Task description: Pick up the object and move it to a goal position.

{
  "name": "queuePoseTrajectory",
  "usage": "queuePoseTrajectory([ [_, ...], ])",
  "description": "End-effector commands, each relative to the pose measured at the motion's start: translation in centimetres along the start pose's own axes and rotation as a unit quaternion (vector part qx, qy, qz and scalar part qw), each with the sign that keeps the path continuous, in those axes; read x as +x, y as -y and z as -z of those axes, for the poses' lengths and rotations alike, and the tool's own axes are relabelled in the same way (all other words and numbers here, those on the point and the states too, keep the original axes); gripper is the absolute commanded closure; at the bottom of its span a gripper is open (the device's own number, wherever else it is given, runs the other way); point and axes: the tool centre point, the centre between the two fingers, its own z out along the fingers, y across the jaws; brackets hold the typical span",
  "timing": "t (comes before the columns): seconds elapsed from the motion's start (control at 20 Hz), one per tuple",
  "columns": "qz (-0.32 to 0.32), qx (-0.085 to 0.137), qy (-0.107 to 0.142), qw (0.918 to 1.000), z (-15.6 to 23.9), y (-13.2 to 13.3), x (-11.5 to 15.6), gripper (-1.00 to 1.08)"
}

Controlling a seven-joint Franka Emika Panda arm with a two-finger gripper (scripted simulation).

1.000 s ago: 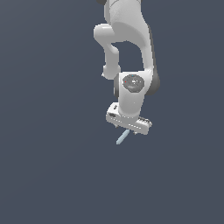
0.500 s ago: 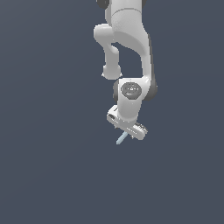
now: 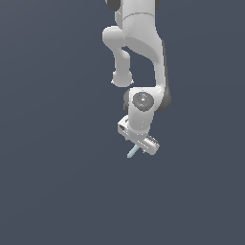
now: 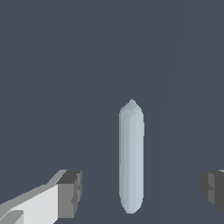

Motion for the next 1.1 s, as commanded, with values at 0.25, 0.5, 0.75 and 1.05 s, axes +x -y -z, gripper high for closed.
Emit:
queuePoseTrajectory([
  [0.25, -0.001, 0.000, 0.000, 1.0000, -1.6, 0.0, 0.0, -0.92],
  [0.5, -0.002, 0.000, 0.000, 1.0000, -4.1, -0.1, -0.1, -0.92],
  [0.75, -0.002, 0.000, 0.000, 1.0000, -5.0, 0.0, 0.0, -0.92],
  [1.05, -0.002, 0.000, 0.000, 1.0000, -5.0, 0.0, 0.0, 1.08],
])
